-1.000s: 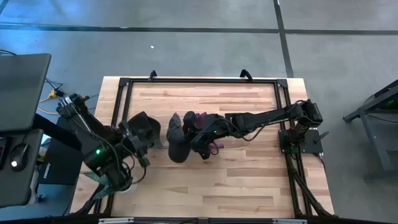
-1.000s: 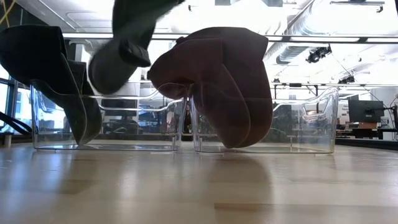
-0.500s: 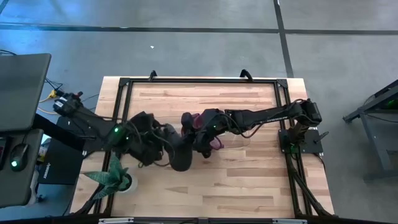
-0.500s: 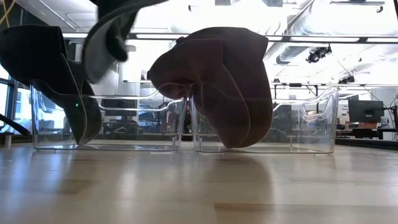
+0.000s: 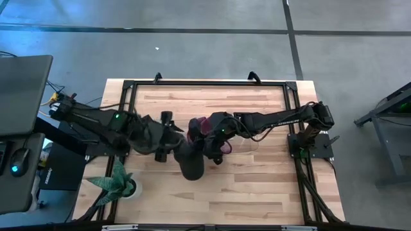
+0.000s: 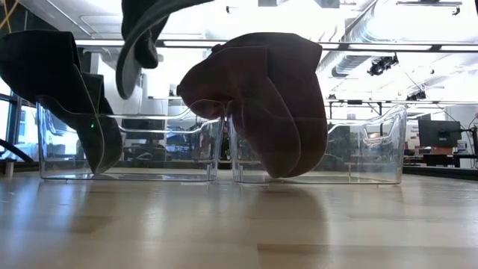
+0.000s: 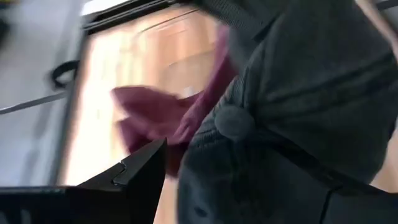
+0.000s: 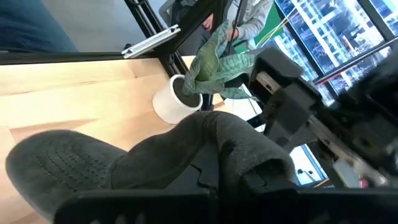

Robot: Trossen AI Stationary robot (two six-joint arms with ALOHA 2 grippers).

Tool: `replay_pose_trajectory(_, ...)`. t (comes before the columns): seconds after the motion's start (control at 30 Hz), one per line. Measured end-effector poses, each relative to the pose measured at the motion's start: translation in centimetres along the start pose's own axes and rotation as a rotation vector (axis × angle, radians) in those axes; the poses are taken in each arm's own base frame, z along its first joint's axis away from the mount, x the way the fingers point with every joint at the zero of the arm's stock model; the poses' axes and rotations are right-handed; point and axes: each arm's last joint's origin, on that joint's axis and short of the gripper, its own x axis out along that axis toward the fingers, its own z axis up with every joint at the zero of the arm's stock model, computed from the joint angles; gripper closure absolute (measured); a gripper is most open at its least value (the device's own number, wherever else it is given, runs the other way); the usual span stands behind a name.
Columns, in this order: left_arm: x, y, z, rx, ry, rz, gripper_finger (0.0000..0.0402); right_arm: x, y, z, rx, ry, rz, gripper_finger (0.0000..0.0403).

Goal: Pick & Place hat
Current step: Put the black cap into the left transparent bin

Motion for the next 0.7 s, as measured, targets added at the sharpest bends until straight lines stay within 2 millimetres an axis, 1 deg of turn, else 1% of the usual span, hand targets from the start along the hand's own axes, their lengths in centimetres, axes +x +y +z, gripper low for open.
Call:
replay_pose_trajectory(0.1, 0.6, 1.1, 0.1, 0.007, -0.026, -0.16, 0.0153, 0.0, -0.1, 0.1, -0.003, -0.008, -0.009, 0.0401)
replay_pose_trajectory(0.23, 1.5, 1.9, 0.4, 0.002, -0.083, -0.367, 0.016, 0.0, 0.0, 0.0, 0.001, -0.005, -0.003, 0.0401)
replay_pose_trajectory(0.37, 1.3, 2.1, 0.6, 0.024, -0.145, -0.522, 0.0181, 0.0, 0.0, -0.1, 0.012, 0.016, -0.002, 0.0401)
replay_pose_trajectory(0.47, 1.2, 2.1, 0.6, 0.024, -0.16, -0.584, 0.0201, 0.0, 0.0, -0.2, 0.032, 0.059, -0.025, 0.0401)
replay_pose_trajectory(0.7, 1.1, 2.0, 0.3, 0.058, -0.139, -0.602, 0.0253, -0.1, -0.2, -0.4, 0.034, 0.12, -0.077, 0.0401)
